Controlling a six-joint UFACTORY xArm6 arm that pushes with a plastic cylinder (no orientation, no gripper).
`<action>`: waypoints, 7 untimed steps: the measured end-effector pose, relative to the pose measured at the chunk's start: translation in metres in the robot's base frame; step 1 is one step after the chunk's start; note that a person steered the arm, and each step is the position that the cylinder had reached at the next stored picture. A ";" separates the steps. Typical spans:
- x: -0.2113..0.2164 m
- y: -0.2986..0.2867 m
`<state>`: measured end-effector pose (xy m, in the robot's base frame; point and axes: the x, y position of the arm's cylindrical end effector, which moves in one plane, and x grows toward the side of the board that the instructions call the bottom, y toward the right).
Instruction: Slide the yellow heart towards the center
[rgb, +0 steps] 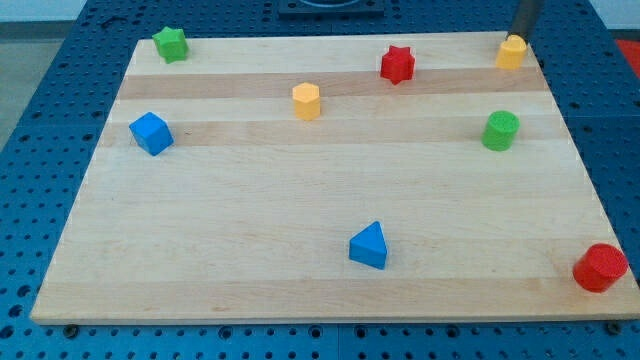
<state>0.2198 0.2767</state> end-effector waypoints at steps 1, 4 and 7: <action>0.019 0.001; 0.051 -0.006; 0.094 -0.053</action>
<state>0.3136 0.2239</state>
